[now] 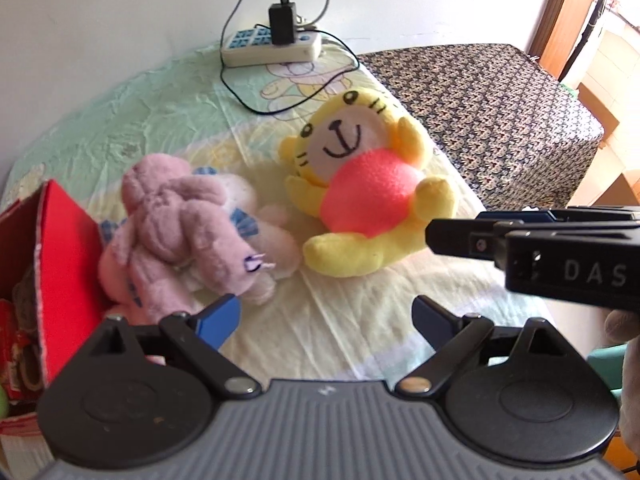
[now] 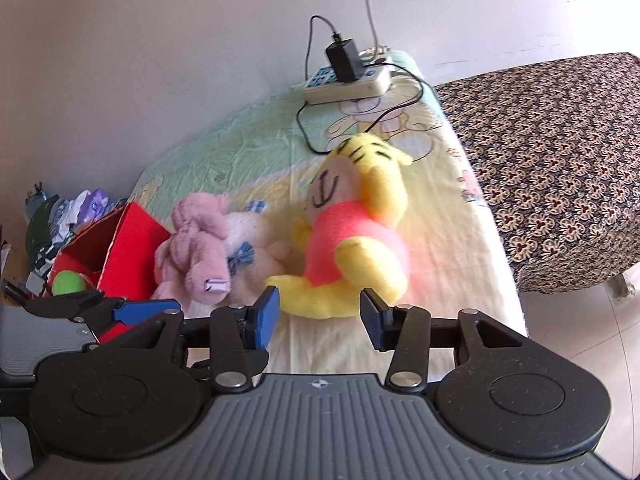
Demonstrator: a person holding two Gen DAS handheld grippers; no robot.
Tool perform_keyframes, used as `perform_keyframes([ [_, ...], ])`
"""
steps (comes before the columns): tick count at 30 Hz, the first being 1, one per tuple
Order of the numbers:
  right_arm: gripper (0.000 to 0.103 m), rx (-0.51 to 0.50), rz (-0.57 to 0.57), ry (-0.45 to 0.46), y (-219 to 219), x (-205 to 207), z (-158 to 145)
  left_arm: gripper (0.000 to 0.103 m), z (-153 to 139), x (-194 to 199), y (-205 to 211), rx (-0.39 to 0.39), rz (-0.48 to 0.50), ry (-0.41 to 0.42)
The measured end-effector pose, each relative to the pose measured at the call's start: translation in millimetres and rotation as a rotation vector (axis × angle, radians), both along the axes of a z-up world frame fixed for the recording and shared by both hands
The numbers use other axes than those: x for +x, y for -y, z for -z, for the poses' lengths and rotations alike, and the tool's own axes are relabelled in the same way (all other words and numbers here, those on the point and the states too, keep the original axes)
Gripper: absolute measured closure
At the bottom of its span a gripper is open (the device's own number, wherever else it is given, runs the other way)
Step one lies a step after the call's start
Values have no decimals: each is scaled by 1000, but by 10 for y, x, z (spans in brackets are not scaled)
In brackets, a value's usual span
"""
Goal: Organize objects
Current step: 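Grasp the yellow tiger plush by its head with the right gripper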
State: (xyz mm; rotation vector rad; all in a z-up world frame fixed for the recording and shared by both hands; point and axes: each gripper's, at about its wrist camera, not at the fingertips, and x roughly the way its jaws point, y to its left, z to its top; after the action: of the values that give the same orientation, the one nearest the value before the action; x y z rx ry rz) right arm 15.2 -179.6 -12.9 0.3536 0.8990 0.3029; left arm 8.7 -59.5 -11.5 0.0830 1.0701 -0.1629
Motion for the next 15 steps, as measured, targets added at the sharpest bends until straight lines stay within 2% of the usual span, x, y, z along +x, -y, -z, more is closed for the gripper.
perform_keyframes([
  [4,54,18,53,-9,202,109,41,9,28,167,42,-86,20,-4],
  [10,53,95,111,-51,430,349,184,9,121,451,112,-177,35,-11],
  [15,47,183,123,-89,514,593,345,9,222,634,158,-206,47,-17],
])
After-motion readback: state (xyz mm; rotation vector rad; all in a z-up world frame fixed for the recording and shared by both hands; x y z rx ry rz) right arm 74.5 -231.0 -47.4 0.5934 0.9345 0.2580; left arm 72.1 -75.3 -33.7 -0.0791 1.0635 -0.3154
